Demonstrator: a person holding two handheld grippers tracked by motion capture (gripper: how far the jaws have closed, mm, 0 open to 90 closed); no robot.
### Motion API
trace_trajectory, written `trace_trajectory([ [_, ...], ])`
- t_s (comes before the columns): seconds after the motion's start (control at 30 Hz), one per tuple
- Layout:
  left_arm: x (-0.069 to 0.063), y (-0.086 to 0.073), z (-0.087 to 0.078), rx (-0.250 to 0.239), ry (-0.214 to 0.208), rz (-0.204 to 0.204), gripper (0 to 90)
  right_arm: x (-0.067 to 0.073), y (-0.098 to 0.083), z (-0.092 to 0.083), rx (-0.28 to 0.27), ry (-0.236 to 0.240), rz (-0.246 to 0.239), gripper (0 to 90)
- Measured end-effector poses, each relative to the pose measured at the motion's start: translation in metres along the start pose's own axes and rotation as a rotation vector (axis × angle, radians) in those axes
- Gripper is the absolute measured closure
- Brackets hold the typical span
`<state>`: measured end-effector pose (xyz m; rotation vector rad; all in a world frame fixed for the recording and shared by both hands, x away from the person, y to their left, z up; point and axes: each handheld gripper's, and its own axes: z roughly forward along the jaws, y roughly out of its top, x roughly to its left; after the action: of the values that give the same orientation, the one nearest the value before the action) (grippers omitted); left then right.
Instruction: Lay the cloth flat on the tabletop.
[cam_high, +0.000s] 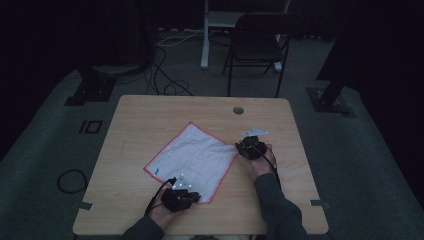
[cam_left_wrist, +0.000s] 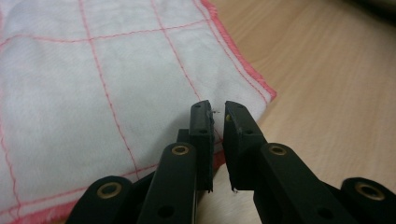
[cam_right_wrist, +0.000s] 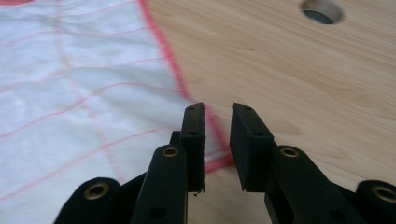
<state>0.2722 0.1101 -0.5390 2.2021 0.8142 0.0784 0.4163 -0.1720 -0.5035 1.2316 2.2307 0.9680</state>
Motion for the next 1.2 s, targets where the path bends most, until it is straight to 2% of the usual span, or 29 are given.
trace_trajectory([
  [0.2, -0.011, 0.005, 0.009, 0.008, -0.034, 0.027, 82.5, 0.014, -0.006, 0.008, 0.031, 0.057, -0.046, 76.3],
  [0.43, -0.024, 0.012, 0.020, 0.016, -0.067, 0.055, 82.3, 0.011, -0.017, 0.023, 0.092, 0.056, -0.037, 77.2],
  [0.67, -0.036, 0.018, 0.027, 0.031, -0.087, 0.090, 81.3, -0.001, -0.019, 0.024, 0.090, 0.041, 0.004, 79.2],
  [0.73, -0.038, 0.021, 0.027, 0.019, -0.093, 0.099, 79.7, -0.004, -0.019, 0.025, 0.087, 0.032, 0.010, 79.5],
  [0.8, -0.041, 0.024, 0.025, 0.005, -0.094, 0.107, 76.3, -0.004, -0.019, 0.025, 0.087, 0.029, 0.008, 79.2],
  [1.0, -0.056, 0.032, 0.028, 0.005, -0.106, 0.176, 69.3, -0.002, -0.019, 0.023, 0.089, 0.028, 0.017, 73.5],
  [1.1, -0.057, 0.033, 0.032, 0.005, -0.096, 0.178, 63.9, 0.000, -0.019, 0.019, 0.079, 0.036, 0.008, 72.2],
  [1.2, -0.057, 0.031, 0.036, 0.019, -0.084, 0.189, 63.1, 0.000, -0.019, 0.014, 0.062, 0.042, 0.007, 71.5],
])
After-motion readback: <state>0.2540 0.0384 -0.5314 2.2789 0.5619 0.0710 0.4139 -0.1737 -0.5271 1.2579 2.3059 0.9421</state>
